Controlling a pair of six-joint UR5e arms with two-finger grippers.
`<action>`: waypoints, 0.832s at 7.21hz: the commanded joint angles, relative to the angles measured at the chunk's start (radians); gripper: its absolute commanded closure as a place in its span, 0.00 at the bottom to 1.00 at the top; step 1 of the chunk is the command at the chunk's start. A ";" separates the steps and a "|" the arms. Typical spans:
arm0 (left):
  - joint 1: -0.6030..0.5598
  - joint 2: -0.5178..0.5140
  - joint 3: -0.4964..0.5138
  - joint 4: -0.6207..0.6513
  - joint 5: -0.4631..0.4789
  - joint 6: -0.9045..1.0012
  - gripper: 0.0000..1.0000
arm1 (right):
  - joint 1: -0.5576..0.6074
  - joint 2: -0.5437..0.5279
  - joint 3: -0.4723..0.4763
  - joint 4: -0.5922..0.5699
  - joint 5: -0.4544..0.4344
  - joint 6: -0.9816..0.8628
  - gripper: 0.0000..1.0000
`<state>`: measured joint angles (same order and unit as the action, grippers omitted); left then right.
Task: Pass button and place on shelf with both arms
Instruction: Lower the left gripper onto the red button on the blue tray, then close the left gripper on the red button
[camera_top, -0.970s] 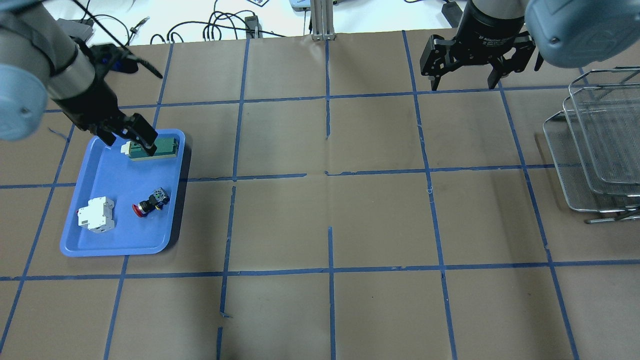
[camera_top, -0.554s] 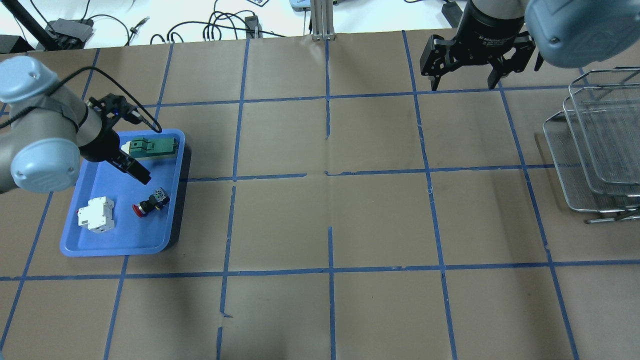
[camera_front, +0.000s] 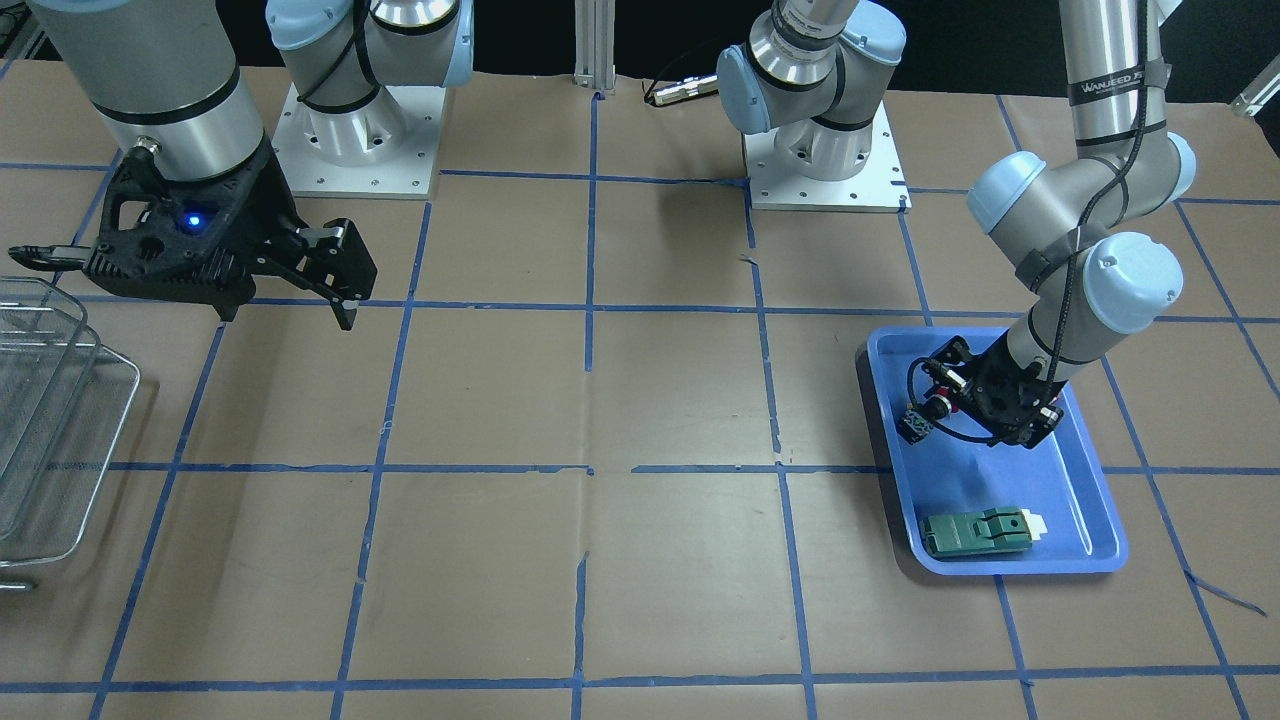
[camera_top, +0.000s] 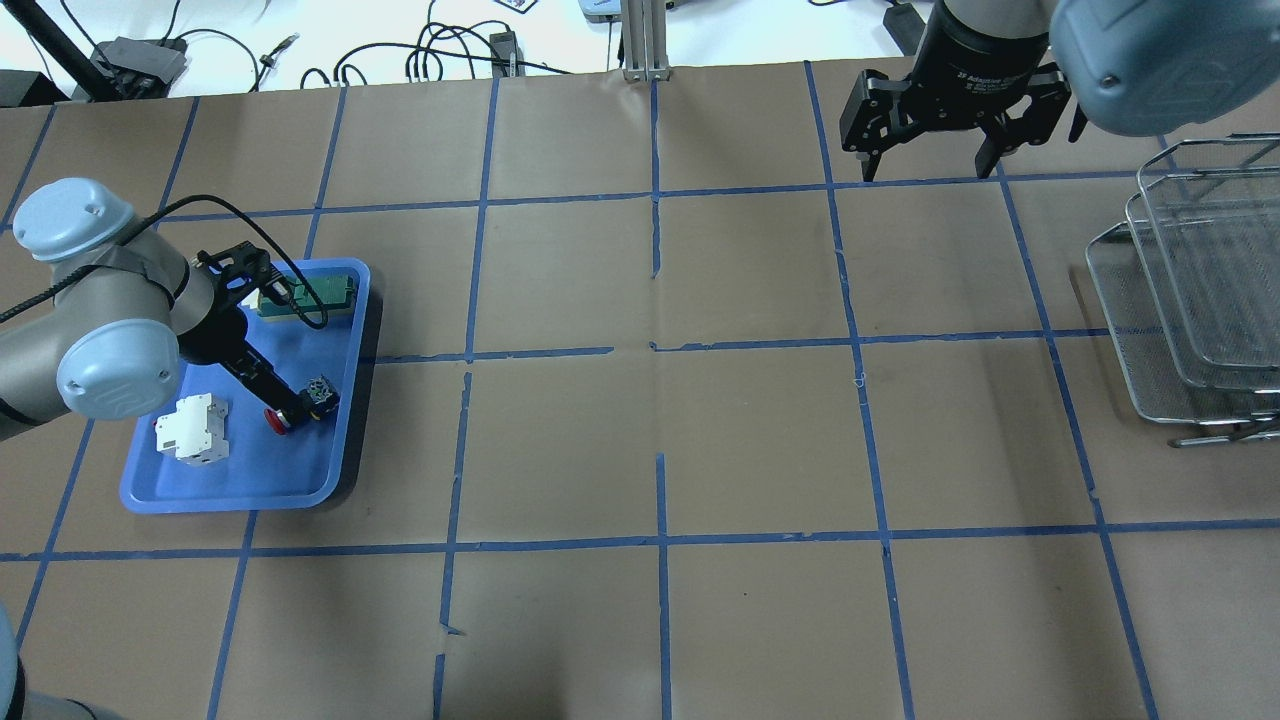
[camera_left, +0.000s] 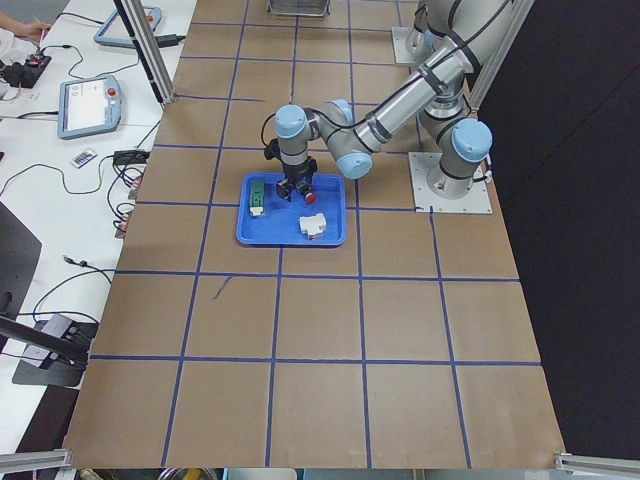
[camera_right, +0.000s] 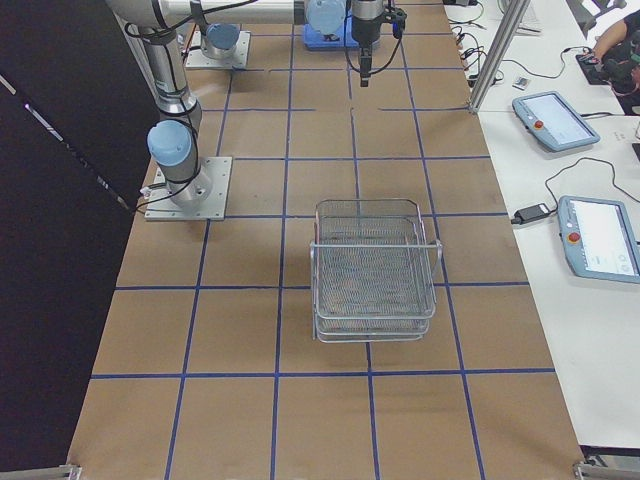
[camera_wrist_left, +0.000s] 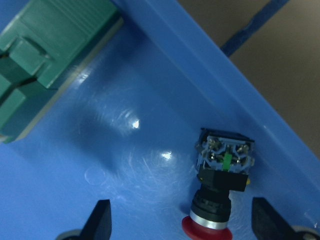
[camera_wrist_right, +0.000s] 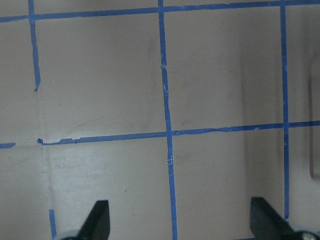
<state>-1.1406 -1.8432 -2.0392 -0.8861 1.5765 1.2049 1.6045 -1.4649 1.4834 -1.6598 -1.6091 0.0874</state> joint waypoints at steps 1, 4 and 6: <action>0.009 -0.001 -0.059 0.015 -0.015 0.032 0.00 | 0.000 0.000 0.000 0.000 0.000 0.000 0.00; 0.009 -0.008 -0.062 0.024 -0.018 0.032 0.07 | 0.000 0.000 0.000 0.000 0.001 0.000 0.00; 0.009 -0.010 -0.062 0.024 -0.018 0.033 0.42 | 0.000 0.000 0.000 0.000 0.002 0.000 0.00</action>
<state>-1.1321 -1.8520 -2.1009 -0.8631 1.5587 1.2368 1.6045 -1.4649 1.4834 -1.6598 -1.6078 0.0874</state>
